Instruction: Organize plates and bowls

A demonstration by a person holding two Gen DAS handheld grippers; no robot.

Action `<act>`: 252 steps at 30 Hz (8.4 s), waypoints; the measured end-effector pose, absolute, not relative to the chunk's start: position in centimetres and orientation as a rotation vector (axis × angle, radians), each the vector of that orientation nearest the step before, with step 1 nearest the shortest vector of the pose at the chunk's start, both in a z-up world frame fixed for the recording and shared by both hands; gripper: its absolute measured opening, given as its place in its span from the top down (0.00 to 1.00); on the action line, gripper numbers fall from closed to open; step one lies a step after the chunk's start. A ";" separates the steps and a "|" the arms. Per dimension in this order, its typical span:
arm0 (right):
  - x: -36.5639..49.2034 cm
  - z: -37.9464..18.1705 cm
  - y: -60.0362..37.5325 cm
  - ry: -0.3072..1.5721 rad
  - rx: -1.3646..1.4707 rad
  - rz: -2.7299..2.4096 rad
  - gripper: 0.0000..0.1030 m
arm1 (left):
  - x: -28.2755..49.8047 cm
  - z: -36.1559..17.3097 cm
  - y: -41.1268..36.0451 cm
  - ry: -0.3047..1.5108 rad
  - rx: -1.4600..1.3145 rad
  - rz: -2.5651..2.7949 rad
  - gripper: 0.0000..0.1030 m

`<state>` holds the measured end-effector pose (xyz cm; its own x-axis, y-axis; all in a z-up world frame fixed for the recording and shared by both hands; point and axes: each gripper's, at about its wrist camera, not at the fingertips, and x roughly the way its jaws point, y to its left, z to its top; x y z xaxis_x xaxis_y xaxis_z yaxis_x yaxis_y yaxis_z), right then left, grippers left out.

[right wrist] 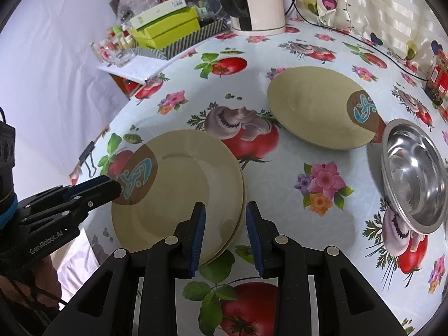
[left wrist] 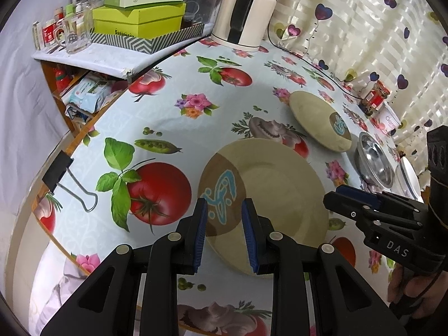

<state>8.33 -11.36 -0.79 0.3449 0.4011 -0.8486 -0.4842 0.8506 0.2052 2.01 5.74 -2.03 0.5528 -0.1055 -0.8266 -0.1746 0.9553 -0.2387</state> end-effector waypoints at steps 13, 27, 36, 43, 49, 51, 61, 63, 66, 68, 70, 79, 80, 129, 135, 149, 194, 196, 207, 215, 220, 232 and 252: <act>6.7 1.9 -12.9 1.004 -0.072 0.571 0.61 | 2.4 0.1 3.6 0.941 -0.274 0.012 0.74; 5.7 3.4 -15.1 0.964 -0.045 0.529 0.60 | 2.5 1.9 1.6 0.898 -0.208 0.017 0.74; 5.8 4.2 -15.9 0.942 -0.038 0.522 0.60 | 3.5 2.4 0.4 0.897 -0.169 0.015 0.74; 6.3 4.4 -16.5 0.943 -0.029 0.516 0.59 | 4.3 2.4 -0.2 0.902 -0.154 0.004 0.74; 6.7 4.5 -16.8 0.943 -0.024 0.509 0.59 | 4.9 2.2 -0.3 0.908 -0.151 -0.001 0.74; 6.8 4.6 -16.9 0.942 -0.026 0.508 0.59 | 5.2 2.2 -0.5 0.910 -0.153 -0.005 0.74; 7.5 4.8 -16.9 0.941 -0.030 0.509 0.58 | 6.3 2.4 -0.6 0.902 -0.155 -0.013 0.74; 7.6 4.9 -17.0 0.940 -0.029 0.508 0.56 | 6.7 2.4 -0.7 0.903 -0.156 -0.016 0.74; 8.2 5.0 -17.0 0.942 -0.030 0.509 0.54 | 7.4 2.3 -0.9 0.909 -0.158 -0.022 0.74; 8.7 5.0 -17.1 0.943 -0.032 0.508 0.54 | 7.8 2.2 -1.0 0.911 -0.159 -0.025 0.74; 9.3 5.0 -17.2 0.944 -0.033 0.507 0.54 | 8.3 2.1 -1.2 0.915 -0.158 -0.030 0.74; 11.1 5.2 -17.5 0.939 -0.039 0.502 0.54 | 9.9 2.0 -1.6 0.926 -0.165 -0.045 0.74; 11.4 5.2 -17.7 0.938 -0.039 0.501 0.53 | 10.1 1.9 -1.7 0.927 -0.165 -0.045 0.74; 26.1 0.3 -21.6 1.104 -0.046 0.404 0.70 | 20.5 -3.8 -2.0 1.098 -0.350 -0.120 0.74; 26.7 -0.6 -21.4 1.137 -0.059 0.395 0.70 | 20.7 -4.5 -2.1 1.120 -0.370 -0.124 0.74; 27.5 -1.9 -21.3 1.179 -0.067 0.389 0.79 | 21.2 -5.2 -2.6 1.136 -0.376 -0.134 0.74; 22.8 2.0 -18.7 1.100 -0.037 0.437 0.79 | 15.8 -0.6 0.0 1.030 -0.345 -0.081 0.74; 22.3 2.1 -18.5 1.099 -0.037 0.440 0.79 | 15.2 -0.4 0.2 1.027 -0.344 -0.078 0.74; 19.3 2.2 -17.1 1.100 -0.039 0.458 0.79 | 12.2 -0.1 1.3 1.021 -0.341 -0.059 0.74; 17.1 2.0 -16.2 1.108 -0.037 0.470 0.79 | 10.0 0.1 2.1 1.014 -0.342 -0.046 0.74; 15.8 1.9 -15.6 1.109 -0.040 0.475 0.79 | 8.8 -0.1 2.6 1.015 -0.346 -0.039 0.74; 13.3 1.5 -14.3 1.117 -0.048 0.495 0.79 | 6.3 -0.5 3.8 1.018 -0.354 -0.020 0.74; 10.5 0.2 -11.7 1.143 -0.084 0.537 0.79 | 3.2 -1.5 5.7 1.030 -0.359 0.034 0.74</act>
<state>10.46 -11.71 0.22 0.3035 0.3628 -0.8811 -0.4467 0.8710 0.2047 3.22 5.71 -1.47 0.5198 -0.1392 -0.8429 -0.1951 0.9412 -0.2758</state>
